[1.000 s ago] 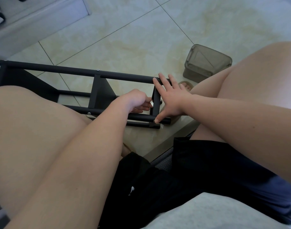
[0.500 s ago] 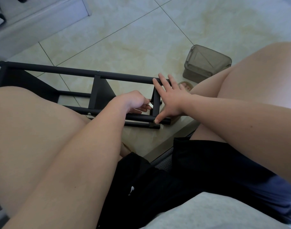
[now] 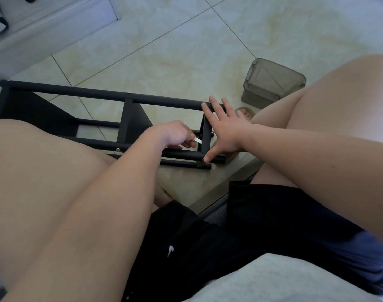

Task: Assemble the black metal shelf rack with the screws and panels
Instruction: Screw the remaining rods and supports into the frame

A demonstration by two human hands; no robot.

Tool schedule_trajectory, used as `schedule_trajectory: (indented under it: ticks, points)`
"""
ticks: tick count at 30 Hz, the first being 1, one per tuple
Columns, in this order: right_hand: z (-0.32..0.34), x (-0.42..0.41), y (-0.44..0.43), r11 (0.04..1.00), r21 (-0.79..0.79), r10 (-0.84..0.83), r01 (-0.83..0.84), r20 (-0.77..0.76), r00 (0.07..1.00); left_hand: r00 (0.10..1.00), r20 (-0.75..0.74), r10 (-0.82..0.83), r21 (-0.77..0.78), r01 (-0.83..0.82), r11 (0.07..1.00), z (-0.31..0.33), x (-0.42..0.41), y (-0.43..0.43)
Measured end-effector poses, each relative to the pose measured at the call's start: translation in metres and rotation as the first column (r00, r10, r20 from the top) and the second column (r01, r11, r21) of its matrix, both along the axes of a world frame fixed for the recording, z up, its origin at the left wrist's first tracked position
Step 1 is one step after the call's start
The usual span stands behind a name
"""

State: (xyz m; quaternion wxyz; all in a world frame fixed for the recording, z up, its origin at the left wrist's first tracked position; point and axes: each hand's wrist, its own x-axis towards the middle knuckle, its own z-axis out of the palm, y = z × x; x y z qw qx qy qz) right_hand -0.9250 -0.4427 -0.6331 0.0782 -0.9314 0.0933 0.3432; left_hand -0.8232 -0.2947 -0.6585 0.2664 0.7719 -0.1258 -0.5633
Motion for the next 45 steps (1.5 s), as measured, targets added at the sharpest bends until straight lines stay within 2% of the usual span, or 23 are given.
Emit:
schedule_trajectory:
  ticks: [22, 33, 37, 39, 40, 43, 45]
  points:
    - [-0.001, 0.0, 0.0, 1.0, -0.013, 0.01, -0.01, 0.007, 1.0, 0.968, 0.109, -0.225, 0.042, 0.222, 0.974, -0.002, 0.001, 0.005]
    - [0.002, 0.0, 0.001, 1.0, -0.004, 0.007, -0.007, 0.003, 1.0, 0.925, 0.194, -0.325, 0.137, 0.303, 0.943, 0.002, -0.001, 0.006]
    - [0.001, 0.002, -0.003, 1.0, 0.015, 0.009, -0.009, 0.003, 1.0, 0.927, 0.256, -0.275, 0.181, 0.233, 0.956, 0.006, -0.007, 0.001]
    - [0.0, 0.009, -0.01, 1.0, 0.024, 0.013, -0.014, 0.015, 1.0, 0.892, 0.349, -0.286, 0.253, 0.204, 0.946, 0.008, -0.003, -0.001]
    - [0.0, 0.014, -0.013, 1.0, 0.023, 0.021, -0.021, 0.016, 1.0, 0.876, 0.418, -0.24, 0.254, 0.141, 0.957, 0.01, 0.001, -0.001]
    - [0.001, 0.036, -0.026, 0.998, 0.024, 0.061, -0.06, -0.009, 0.998, 0.781, 0.623, 0.035, 0.114, -0.135, 0.984, 0.015, 0.025, -0.005]
    - [0.002, 0.055, -0.036, 0.996, 0.034, 0.078, -0.077, -0.033, 0.996, 0.698, 0.704, 0.129, 0.021, -0.201, 0.979, 0.019, 0.044, -0.013]
